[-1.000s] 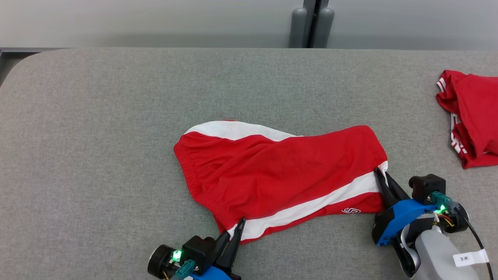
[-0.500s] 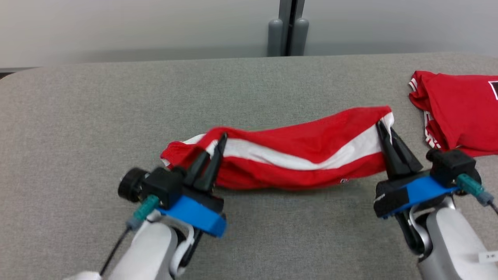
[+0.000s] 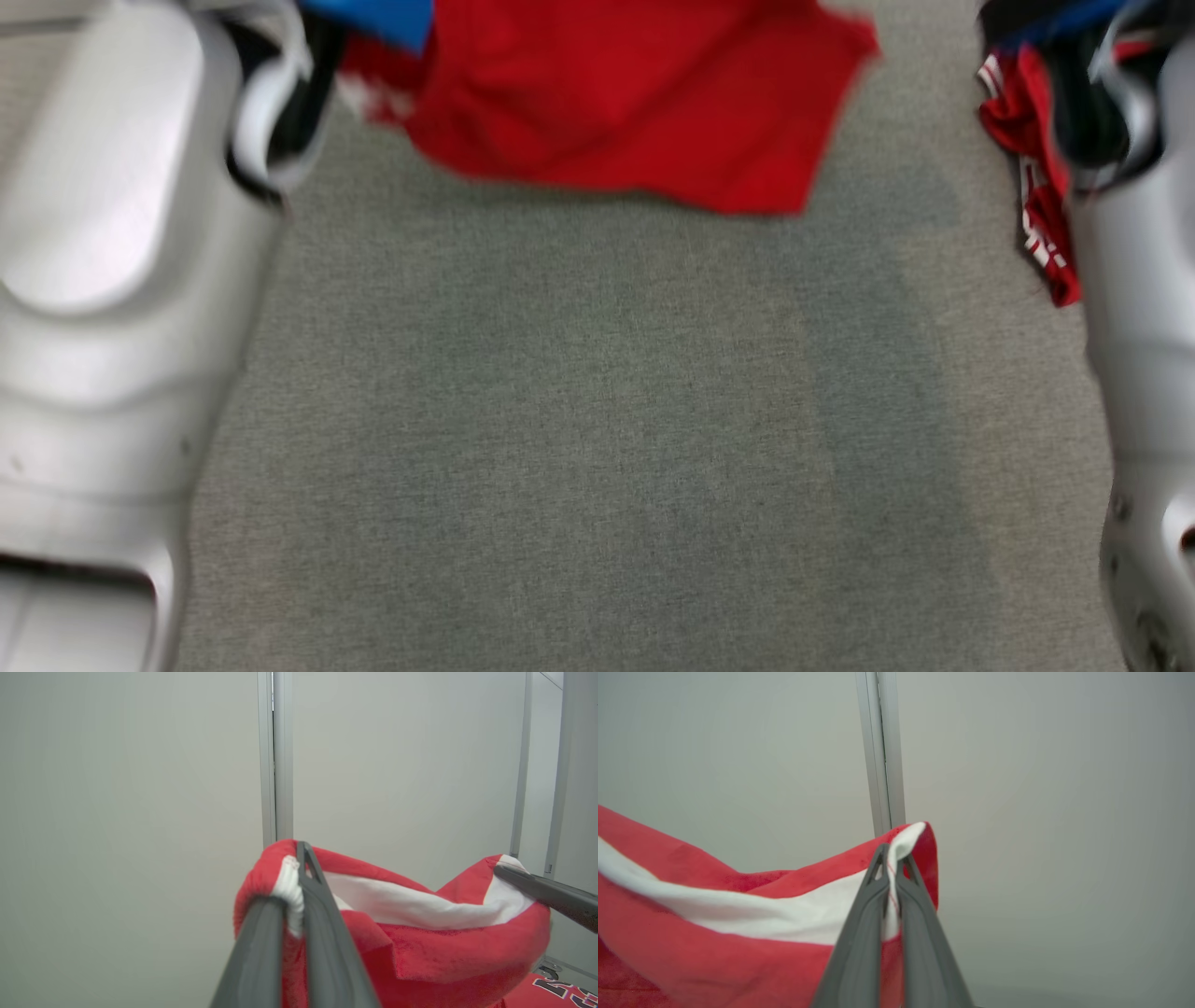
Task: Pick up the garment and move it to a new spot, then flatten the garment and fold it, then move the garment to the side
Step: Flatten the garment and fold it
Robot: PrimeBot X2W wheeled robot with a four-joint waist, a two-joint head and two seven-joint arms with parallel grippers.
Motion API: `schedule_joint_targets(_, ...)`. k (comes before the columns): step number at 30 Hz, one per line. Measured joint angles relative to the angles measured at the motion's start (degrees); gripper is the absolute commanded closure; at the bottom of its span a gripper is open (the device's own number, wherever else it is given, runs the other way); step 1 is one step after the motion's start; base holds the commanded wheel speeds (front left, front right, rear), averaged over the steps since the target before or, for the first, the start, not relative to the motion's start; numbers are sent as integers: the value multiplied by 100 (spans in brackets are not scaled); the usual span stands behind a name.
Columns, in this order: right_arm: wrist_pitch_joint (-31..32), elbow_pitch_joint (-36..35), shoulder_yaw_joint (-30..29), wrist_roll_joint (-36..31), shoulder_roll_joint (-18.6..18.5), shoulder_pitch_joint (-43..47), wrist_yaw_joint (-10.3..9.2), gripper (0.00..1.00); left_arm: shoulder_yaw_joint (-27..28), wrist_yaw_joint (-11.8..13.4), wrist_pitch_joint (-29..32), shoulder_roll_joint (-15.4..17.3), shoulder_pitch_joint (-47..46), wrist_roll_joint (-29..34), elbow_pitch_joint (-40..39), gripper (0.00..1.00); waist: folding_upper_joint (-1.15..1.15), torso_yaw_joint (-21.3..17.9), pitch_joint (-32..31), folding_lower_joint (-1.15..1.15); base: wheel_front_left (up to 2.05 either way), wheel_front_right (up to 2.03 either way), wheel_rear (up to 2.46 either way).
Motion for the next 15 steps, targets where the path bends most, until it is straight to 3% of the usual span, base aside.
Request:
schedule_joint_targets(8, -408, 1074, -207, -22, 0, -1579, 0, 100, -412, 0, -534, -15, -1729, -355, 1061, 100, 0, 9, 404, 0, 0, 0, 0)
schedule_joint_targets(15, -778, 1635, 207, 119, 7, -1469, 0, 100, -822, 0, -783, -16, -1530, -610, 1292, 100, 0, 60, 399, -1, 0, 0, 0)
